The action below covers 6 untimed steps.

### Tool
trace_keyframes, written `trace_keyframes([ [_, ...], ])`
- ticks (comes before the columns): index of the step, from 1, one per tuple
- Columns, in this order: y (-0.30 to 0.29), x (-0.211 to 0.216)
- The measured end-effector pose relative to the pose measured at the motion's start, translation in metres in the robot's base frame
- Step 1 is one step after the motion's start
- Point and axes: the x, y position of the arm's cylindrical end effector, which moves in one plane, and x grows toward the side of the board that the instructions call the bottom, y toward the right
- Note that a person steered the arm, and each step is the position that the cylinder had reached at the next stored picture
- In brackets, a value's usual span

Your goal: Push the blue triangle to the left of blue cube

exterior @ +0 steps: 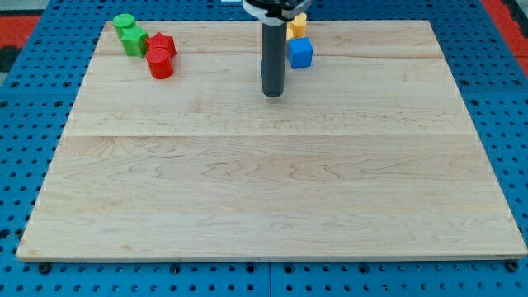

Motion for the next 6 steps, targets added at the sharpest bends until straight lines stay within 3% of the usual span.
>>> trace_keyframes([
  [2,0.023,-0.041],
  [4,-0.027,-0.010],
  [6,-0.008,-0.048],
])
